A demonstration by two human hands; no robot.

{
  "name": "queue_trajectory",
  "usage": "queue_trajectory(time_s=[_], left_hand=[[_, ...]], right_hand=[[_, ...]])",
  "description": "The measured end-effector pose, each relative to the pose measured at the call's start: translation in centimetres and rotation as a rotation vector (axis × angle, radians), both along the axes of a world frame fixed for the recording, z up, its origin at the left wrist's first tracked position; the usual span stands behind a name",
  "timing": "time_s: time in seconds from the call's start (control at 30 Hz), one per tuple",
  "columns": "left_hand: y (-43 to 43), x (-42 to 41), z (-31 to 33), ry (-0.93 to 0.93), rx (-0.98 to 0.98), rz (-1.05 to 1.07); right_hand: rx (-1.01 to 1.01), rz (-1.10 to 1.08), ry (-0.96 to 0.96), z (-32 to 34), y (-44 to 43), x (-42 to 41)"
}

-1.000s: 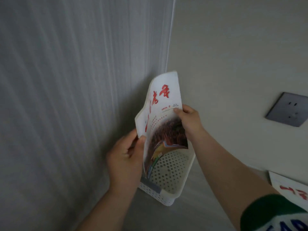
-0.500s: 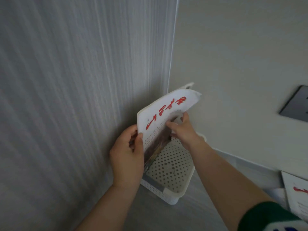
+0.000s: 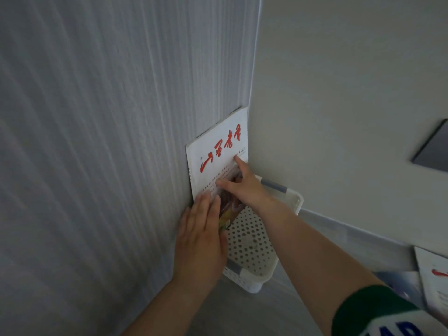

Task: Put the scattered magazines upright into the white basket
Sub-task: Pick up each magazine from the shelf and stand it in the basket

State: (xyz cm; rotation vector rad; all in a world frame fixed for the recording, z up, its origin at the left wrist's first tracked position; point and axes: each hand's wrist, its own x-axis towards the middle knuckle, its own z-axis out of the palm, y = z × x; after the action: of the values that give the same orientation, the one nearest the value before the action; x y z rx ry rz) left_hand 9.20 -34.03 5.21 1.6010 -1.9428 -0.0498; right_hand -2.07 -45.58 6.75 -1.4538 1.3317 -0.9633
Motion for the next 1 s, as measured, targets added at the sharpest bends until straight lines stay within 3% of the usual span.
queue_trajectory(time_s=[0.1,0.4,0.6,0.8,0.93,1.0], left_hand=[[-0.2,0.1,-0.5,-0.097,0.072,0.017],[5.6,0.9,-1.5,0.084,0.11,-0.226],[13.4,0.0,-5.8,-0.177,0.448,-0.326],[20.4,-3.3,-8.4,-0.171,0.753,-0.282],[23.9,-5.9,-8.6,-0.262,0.84,-0.299],[24.8,-7.0,-8.5,-0.162,0.852,-0.244]], right_hand=[[-0.015,-0.002,0.046,0.7,0.8,-0.3],[-0.05,-0.154,0.25,0.8,12.4,-6.2],[0.137,-0.244,0.426,-3.5,24.0,-12.5],[0.223,-0.311,0.853,-7.0,33.2,-16.5],[0.343,-0.243,0.939,-9.8,38.5,-17.3],[0.327,-0.207,1.0,-10.8,40.1,-17.0]])
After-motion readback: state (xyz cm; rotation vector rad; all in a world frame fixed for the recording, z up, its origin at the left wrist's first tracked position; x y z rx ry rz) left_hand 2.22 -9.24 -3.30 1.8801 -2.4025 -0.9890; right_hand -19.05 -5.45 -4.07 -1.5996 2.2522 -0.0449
